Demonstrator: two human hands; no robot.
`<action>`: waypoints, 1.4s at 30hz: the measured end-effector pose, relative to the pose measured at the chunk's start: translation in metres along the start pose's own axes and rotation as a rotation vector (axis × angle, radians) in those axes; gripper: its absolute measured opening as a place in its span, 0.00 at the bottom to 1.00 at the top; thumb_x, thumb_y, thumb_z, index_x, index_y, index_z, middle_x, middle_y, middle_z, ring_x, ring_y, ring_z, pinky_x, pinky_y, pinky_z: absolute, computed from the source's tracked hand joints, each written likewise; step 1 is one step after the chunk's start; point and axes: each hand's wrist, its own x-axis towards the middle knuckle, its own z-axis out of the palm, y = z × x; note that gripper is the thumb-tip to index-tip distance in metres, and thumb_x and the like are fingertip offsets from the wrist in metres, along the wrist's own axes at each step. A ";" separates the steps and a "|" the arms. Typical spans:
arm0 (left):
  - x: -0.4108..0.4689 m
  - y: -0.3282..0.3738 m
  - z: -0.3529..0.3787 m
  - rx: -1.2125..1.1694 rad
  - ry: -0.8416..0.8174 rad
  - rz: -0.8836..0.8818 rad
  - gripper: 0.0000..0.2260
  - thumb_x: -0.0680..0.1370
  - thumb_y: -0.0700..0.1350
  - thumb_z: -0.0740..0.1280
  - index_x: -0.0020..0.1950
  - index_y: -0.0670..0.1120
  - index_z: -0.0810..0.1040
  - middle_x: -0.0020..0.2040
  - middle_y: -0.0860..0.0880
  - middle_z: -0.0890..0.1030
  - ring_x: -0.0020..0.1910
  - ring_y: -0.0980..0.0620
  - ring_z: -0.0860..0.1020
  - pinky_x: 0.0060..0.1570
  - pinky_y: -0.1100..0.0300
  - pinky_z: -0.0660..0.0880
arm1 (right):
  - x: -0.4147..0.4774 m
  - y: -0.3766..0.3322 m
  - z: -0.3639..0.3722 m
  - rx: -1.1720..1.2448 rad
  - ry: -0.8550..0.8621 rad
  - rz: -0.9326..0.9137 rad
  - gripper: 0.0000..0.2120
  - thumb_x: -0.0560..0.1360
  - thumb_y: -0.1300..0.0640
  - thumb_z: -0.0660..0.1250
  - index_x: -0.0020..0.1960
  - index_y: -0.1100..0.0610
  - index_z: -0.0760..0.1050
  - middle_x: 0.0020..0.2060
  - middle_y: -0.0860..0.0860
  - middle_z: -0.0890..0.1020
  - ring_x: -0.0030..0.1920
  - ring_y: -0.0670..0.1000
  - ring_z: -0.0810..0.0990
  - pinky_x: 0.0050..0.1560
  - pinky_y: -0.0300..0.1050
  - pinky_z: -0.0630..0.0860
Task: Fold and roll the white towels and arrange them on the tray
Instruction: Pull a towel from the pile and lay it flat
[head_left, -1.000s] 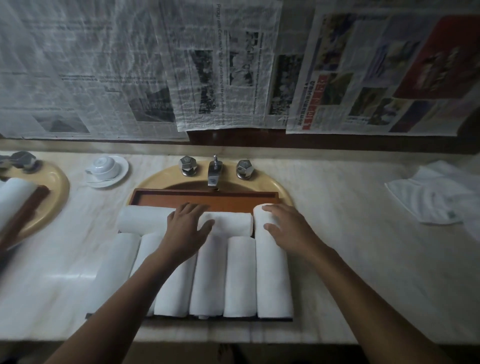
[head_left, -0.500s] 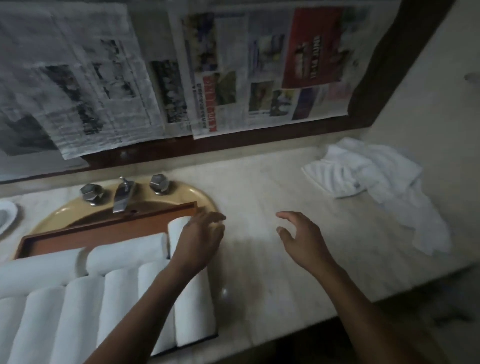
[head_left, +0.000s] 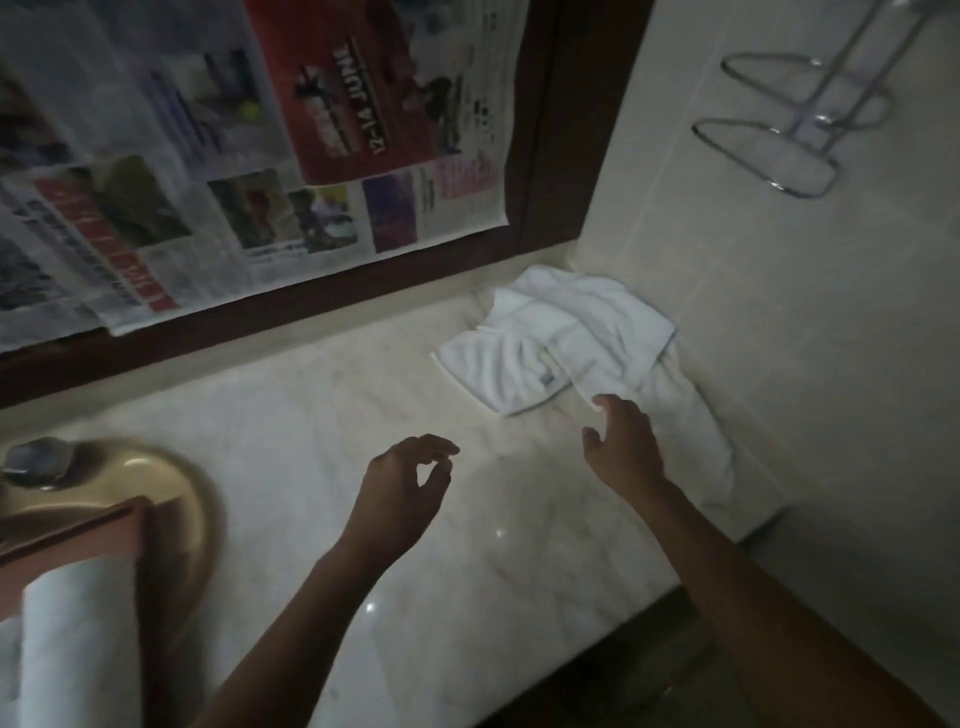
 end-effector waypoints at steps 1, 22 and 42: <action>0.006 0.003 0.010 -0.007 -0.010 0.001 0.11 0.78 0.40 0.71 0.52 0.56 0.84 0.51 0.63 0.84 0.50 0.61 0.82 0.53 0.70 0.73 | 0.015 0.011 0.001 -0.056 -0.025 0.006 0.26 0.77 0.55 0.70 0.73 0.57 0.69 0.68 0.60 0.74 0.67 0.64 0.72 0.65 0.57 0.71; 0.074 0.049 0.054 -0.033 0.017 -0.018 0.16 0.76 0.41 0.74 0.62 0.54 0.80 0.53 0.57 0.83 0.50 0.58 0.82 0.53 0.58 0.79 | 0.079 -0.033 -0.092 0.312 0.212 -0.337 0.04 0.80 0.57 0.70 0.52 0.56 0.82 0.41 0.48 0.84 0.43 0.48 0.81 0.40 0.32 0.67; 0.011 0.064 -0.077 -0.365 0.441 -0.289 0.08 0.82 0.46 0.67 0.45 0.52 0.82 0.39 0.51 0.85 0.39 0.54 0.84 0.39 0.54 0.80 | 0.051 -0.054 -0.016 0.371 -0.046 -0.181 0.16 0.79 0.65 0.63 0.63 0.55 0.79 0.59 0.51 0.83 0.61 0.52 0.81 0.60 0.43 0.73</action>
